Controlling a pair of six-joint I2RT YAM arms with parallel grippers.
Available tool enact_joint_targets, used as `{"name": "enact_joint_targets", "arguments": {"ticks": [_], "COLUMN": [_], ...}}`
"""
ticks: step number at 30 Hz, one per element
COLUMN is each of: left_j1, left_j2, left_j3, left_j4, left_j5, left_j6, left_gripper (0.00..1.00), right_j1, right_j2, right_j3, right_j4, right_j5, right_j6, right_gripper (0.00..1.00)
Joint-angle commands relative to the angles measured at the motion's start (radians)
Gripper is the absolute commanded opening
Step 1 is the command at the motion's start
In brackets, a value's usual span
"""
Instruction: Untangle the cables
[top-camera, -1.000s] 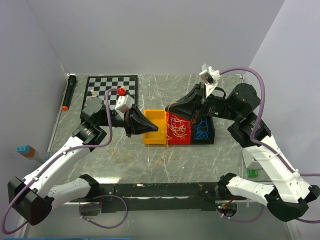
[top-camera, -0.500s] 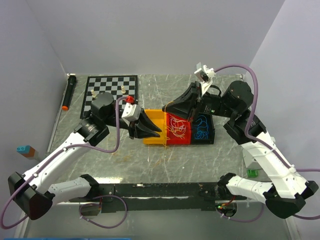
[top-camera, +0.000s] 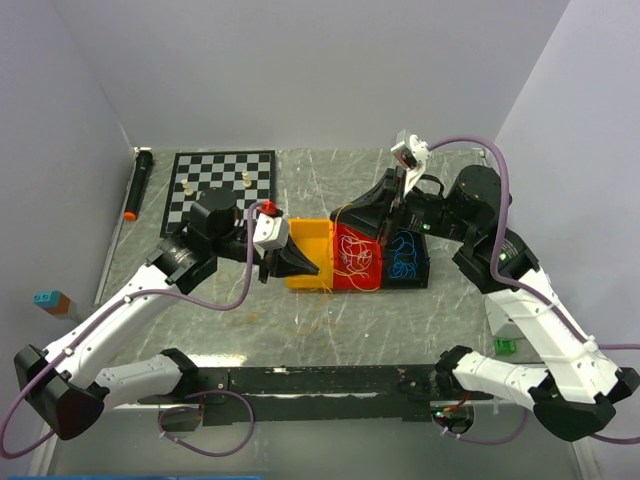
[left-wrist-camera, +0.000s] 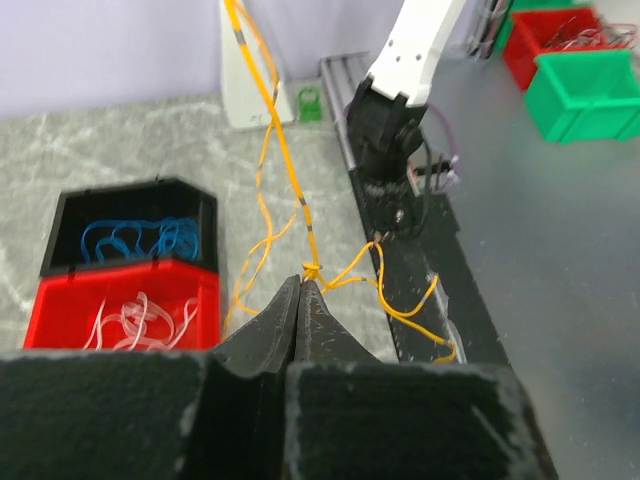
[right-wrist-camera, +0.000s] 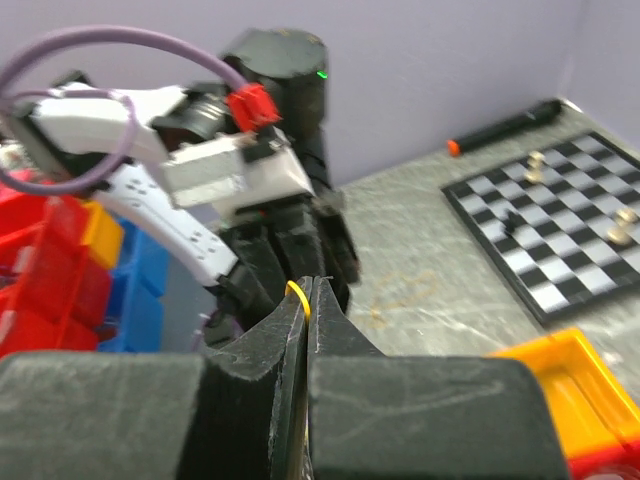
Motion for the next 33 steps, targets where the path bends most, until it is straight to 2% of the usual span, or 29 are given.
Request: {"name": "enact_joint_targets", "arguments": {"ticks": [1, 6, 12, 16, 19, 22, 23, 24, 25, 29, 31, 33], "left_j1": [-0.005, -0.002, 0.018, 0.03, 0.038, 0.041, 0.041, 0.041, 0.041, 0.038, 0.033, 0.03], "left_j2": [-0.049, -0.076, -0.089, -0.089, -0.089, -0.09, -0.089, -0.092, -0.092, -0.093, -0.092, -0.086], "left_j3": [0.061, 0.086, 0.101, 0.107, 0.104, 0.073, 0.055, 0.034, 0.011, -0.084, -0.12, -0.146], "left_j4": [-0.156, -0.155, -0.028, 0.056, 0.07, 0.009, -0.009, -0.026, -0.04, -0.008, 0.039, 0.058], "left_j5": [-0.074, -0.128, -0.099, -0.066, -0.057, -0.094, -0.108, -0.117, -0.129, -0.16, -0.184, -0.192], "left_j6": [0.09, -0.002, -0.192, -0.335, -0.35, -0.265, -0.243, -0.185, -0.159, -0.169, -0.21, -0.223], "left_gripper": [0.01, 0.01, 0.01, 0.01, 0.01, 0.01, 0.06, 0.16, 0.31, 0.59, 0.64, 0.64], "right_j1": [-0.004, -0.01, 0.015, 0.056, 0.064, 0.065, 0.064, 0.064, 0.064, 0.065, 0.065, 0.065], "right_j2": [-0.067, -0.081, -0.047, -0.021, -0.024, -0.045, -0.048, -0.048, -0.047, -0.042, -0.048, -0.061], "right_j3": [0.019, -0.04, -0.141, -0.181, -0.193, -0.179, -0.166, -0.152, -0.135, -0.095, -0.092, -0.087], "right_j4": [-0.082, -0.14, -0.126, -0.126, -0.113, -0.088, -0.087, -0.088, -0.09, -0.079, -0.058, -0.033], "right_j5": [0.138, 0.244, 0.246, 0.326, 0.332, 0.307, 0.304, 0.301, 0.292, 0.249, 0.231, 0.223], "right_j6": [-0.096, -0.123, -0.09, -0.1, -0.092, -0.08, -0.078, -0.078, -0.08, -0.074, -0.067, -0.064], "right_gripper": [0.0, 0.0, 0.0, 0.0, 0.0, 0.0, 0.0, 0.0, 0.0, 0.0, 0.0, 0.0]}}
